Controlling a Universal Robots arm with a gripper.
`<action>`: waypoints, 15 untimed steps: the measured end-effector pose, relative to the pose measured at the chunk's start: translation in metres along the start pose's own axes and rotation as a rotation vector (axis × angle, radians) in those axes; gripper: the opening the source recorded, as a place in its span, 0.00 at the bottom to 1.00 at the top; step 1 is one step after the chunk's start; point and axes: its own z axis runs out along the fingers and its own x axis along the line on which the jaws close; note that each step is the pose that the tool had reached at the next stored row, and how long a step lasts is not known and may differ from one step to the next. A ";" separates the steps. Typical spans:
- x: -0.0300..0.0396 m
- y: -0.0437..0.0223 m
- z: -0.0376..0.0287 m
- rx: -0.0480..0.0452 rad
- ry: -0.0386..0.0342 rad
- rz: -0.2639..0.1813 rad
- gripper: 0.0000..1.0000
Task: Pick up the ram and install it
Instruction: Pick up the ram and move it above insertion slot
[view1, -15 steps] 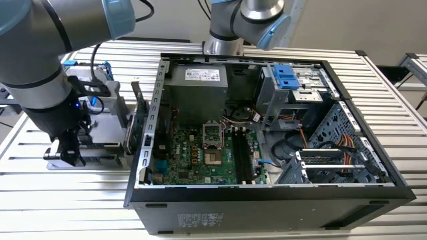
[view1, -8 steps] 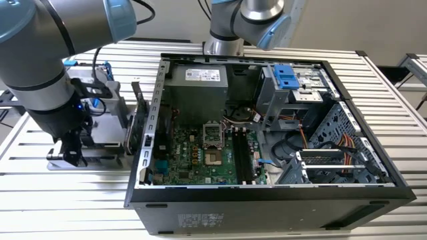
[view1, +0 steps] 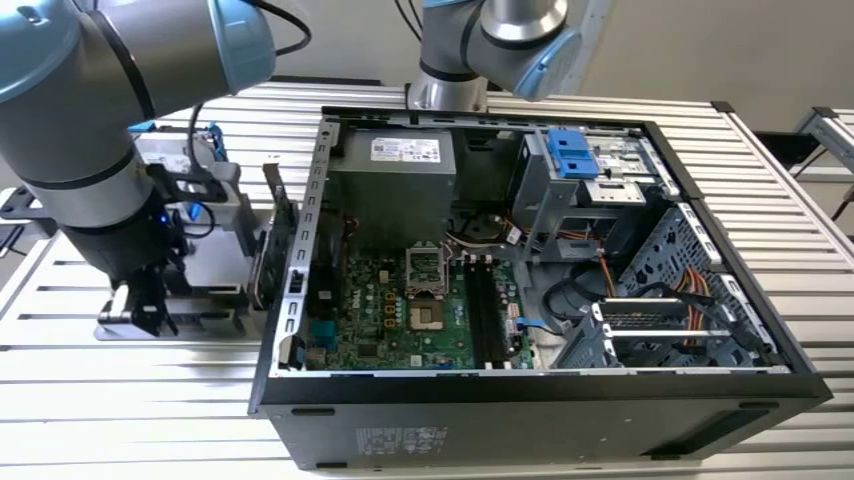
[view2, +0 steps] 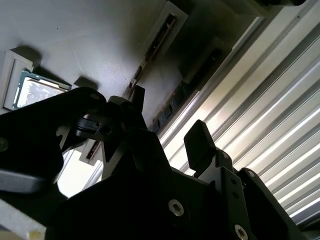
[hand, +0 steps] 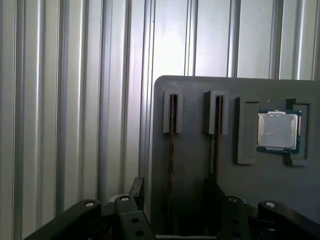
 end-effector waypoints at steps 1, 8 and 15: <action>-0.0001 0.0000 0.0009 0.0000 -0.0001 0.000 1.00; -0.0001 -0.0002 0.0059 0.0000 0.0000 0.000 1.00; -0.0001 -0.0002 0.0075 0.0001 0.0006 0.000 1.00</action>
